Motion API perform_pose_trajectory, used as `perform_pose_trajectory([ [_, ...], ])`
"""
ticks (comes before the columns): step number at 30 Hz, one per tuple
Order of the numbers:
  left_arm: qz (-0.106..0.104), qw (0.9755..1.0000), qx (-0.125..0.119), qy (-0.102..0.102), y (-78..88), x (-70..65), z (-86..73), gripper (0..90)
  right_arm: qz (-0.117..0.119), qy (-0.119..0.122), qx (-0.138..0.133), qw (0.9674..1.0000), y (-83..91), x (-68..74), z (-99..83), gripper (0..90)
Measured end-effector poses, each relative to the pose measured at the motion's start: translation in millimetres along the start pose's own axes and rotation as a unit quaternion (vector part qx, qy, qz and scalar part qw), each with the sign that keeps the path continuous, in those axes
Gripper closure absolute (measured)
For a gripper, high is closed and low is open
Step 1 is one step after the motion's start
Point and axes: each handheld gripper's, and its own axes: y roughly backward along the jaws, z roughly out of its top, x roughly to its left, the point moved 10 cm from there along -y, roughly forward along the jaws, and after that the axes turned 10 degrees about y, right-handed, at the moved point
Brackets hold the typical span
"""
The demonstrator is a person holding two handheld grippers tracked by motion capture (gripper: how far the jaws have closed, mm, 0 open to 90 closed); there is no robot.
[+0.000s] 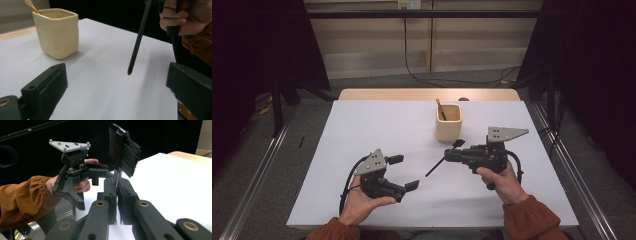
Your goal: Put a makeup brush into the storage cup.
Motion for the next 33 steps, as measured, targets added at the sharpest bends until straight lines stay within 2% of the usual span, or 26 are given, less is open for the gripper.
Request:
perform_pose_trajectory([
  [5,0.001,1.0000,-0.006,0.002,6.0,2.3,0.7,1.8,-0.003,-0.001,0.000,1.0000,2.3,-1.9,1.4,85.5],
  [9,0.012,0.9999,-0.007,0.007,10.4,6.0,0.2,1.8,-0.009,-0.002,0.003,1.0000,5.2,-5.2,1.4,85.5],
  [14,0.010,0.9999,-0.010,0.005,20.2,7.5,-2.9,1.8,-0.018,-0.001,0.006,0.9998,9.5,-9.4,2.5,85.5],
  [21,0.040,0.9992,-0.010,0.004,32.8,16.0,-7.8,2.4,-0.028,0.003,0.006,0.9996,15.8,-14.2,8.4,85.4],
  [24,0.045,0.9988,-0.012,0.012,37.6,19.0,-8.5,2.6,-0.032,0.001,0.008,0.9994,17.2,-18.2,9.4,85.4],
  [33,0.059,0.9981,-0.009,0.014,49.6,22.5,-14.6,2.9,-0.043,-0.001,0.013,0.9990,20.7,-28.3,11.5,85.4],
])
